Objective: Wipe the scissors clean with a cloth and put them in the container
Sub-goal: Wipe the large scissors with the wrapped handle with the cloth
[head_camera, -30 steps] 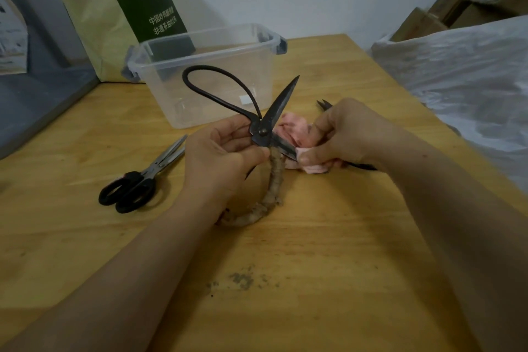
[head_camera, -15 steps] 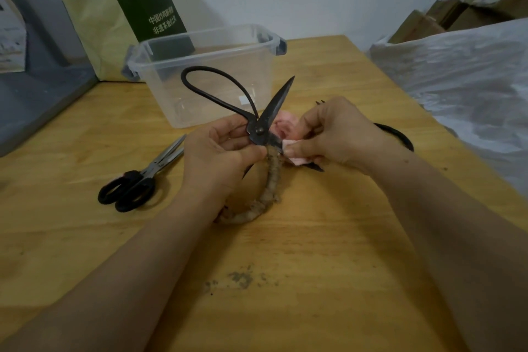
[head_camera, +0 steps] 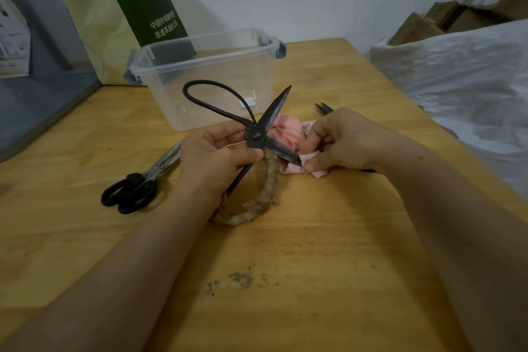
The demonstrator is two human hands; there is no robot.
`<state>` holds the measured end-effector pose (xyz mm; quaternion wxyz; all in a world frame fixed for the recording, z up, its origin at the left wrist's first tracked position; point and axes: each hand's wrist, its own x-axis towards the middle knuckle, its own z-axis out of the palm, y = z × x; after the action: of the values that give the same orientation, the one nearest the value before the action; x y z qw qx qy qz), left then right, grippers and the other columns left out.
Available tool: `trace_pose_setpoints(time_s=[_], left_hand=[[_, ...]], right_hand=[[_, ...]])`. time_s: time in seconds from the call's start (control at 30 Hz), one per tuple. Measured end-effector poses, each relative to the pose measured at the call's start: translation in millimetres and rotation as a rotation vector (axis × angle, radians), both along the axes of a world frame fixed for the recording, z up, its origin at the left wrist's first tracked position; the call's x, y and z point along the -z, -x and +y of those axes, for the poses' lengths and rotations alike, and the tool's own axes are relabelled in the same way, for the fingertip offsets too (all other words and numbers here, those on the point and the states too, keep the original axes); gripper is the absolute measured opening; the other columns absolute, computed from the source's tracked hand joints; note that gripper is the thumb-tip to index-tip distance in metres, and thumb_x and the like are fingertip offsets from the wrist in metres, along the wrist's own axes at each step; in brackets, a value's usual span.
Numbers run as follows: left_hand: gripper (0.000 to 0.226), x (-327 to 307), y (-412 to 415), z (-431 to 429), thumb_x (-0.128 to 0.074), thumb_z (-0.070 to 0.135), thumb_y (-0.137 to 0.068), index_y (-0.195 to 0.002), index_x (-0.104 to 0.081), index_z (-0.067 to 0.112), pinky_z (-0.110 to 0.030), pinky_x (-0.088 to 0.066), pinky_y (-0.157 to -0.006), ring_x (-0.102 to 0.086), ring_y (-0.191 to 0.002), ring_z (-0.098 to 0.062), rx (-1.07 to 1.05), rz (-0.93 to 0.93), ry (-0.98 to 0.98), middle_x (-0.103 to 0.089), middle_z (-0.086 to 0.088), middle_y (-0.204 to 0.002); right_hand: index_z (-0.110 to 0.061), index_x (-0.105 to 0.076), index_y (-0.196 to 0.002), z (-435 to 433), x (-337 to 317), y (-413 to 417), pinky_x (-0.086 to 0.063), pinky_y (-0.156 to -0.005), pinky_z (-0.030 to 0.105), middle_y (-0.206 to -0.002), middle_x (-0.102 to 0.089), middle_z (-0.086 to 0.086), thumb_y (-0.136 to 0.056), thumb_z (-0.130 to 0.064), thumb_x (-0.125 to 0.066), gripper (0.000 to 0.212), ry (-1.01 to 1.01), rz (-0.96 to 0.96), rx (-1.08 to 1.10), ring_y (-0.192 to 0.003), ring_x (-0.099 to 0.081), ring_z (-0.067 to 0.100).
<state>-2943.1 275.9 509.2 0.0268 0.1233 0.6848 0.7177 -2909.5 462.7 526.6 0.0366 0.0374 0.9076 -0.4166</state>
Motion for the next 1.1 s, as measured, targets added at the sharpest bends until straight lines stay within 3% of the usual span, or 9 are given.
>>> trace_pose_setpoints(time_s=[0.07,0.2,0.37,0.53,0.6,0.73,0.9,1.0,1.1], left_hand=[[0.035,-1,2,-2,-0.068,-0.019,-0.066,-0.087,-0.069,0.009,-0.018,-0.054,-0.057,-0.071,-0.071,-0.013,-0.009,-0.046,-0.025,-0.075,-0.002,-0.078],[0.032,-1,5,-4,-0.067,-0.017,-0.069,-0.09,-0.068,0.008,-0.018,-0.056,-0.061,-0.072,-0.075,-0.012,-0.039,-0.125,-0.088,-0.075,-0.002,-0.082],[0.032,0,6,-1,-0.066,-0.016,-0.071,-0.095,-0.066,0.005,-0.021,-0.058,-0.065,-0.072,-0.081,-0.017,-0.092,-0.18,-0.162,-0.075,-0.006,-0.087],[0.035,1,6,-2,-0.066,-0.017,-0.07,-0.099,-0.065,0.004,-0.021,-0.057,-0.064,-0.072,-0.082,-0.019,-0.112,-0.197,-0.184,-0.074,-0.008,-0.087],[0.031,0,6,-3,-0.066,-0.016,-0.07,-0.091,-0.066,0.006,-0.021,-0.057,-0.064,-0.071,-0.078,-0.017,-0.11,-0.193,-0.161,-0.074,-0.004,-0.08],[0.031,-1,5,-2,-0.066,-0.016,-0.07,-0.087,-0.066,0.01,-0.022,-0.058,-0.065,-0.071,-0.077,-0.016,-0.114,-0.212,-0.147,-0.073,-0.001,-0.076],[0.033,-2,3,-1,-0.066,-0.017,-0.07,-0.083,-0.066,0.014,-0.021,-0.057,-0.063,-0.071,-0.077,-0.015,-0.1,-0.205,-0.132,-0.074,0.002,-0.073],[0.034,-2,2,0,-0.067,-0.017,-0.068,-0.084,-0.066,0.013,-0.021,-0.057,-0.063,-0.071,-0.077,-0.015,-0.082,-0.185,-0.113,-0.074,0.002,-0.073],[0.036,-2,-1,1,-0.066,-0.019,-0.067,-0.083,-0.067,0.014,-0.018,-0.056,-0.06,-0.071,-0.071,-0.011,-0.038,-0.146,-0.073,-0.074,0.002,-0.074]], right_hand=[[-0.016,-0.069,-0.076,2,1,0,-0.051,-0.071,0.022,-0.075,-0.067,-0.006,-0.072,-0.001,-0.079,0.018,0.051,0.027,-0.012,-0.068,-0.062,0.001],[-0.02,-0.066,-0.084,2,8,5,-0.057,-0.082,0.035,-0.094,-0.071,0.013,-0.08,-0.004,-0.072,0.018,0.153,0.129,0.073,-0.086,-0.068,0.022],[-0.031,-0.058,-0.08,-4,15,17,-0.052,-0.073,0.029,-0.087,-0.063,-0.004,-0.089,-0.012,-0.063,0.022,0.084,0.322,0.146,-0.083,-0.061,0.013],[-0.019,-0.065,-0.103,3,19,25,-0.052,-0.089,0.037,-0.104,-0.065,0.002,-0.092,-0.015,-0.059,0.014,0.156,0.381,0.369,-0.098,-0.062,0.018],[-0.014,-0.067,-0.108,11,14,21,-0.054,-0.085,0.032,-0.104,-0.067,0.003,-0.09,-0.016,-0.062,0.019,0.209,0.42,0.452,-0.096,-0.064,0.016],[-0.02,-0.072,-0.086,8,6,8,-0.051,-0.06,0.013,-0.084,-0.071,-0.001,-0.077,-0.016,-0.077,0.01,0.275,0.342,0.311,-0.074,-0.066,0.007],[-0.014,-0.073,-0.088,-2,5,3,-0.056,-0.063,0.025,-0.074,-0.071,0.005,-0.078,-0.009,-0.075,0.011,0.189,0.148,0.132,-0.065,-0.067,0.016],[-0.017,-0.071,-0.092,6,11,12,-0.049,-0.068,0.027,-0.07,-0.058,-0.011,-0.085,-0.017,-0.069,0.007,-0.096,0.332,0.339,-0.066,-0.057,0.008],[-0.021,-0.07,-0.092,4,7,14,-0.048,-0.071,0.024,-0.078,-0.059,-0.014,-0.083,-0.02,-0.072,0.01,0.042,0.549,0.401,-0.076,-0.055,0.004]])
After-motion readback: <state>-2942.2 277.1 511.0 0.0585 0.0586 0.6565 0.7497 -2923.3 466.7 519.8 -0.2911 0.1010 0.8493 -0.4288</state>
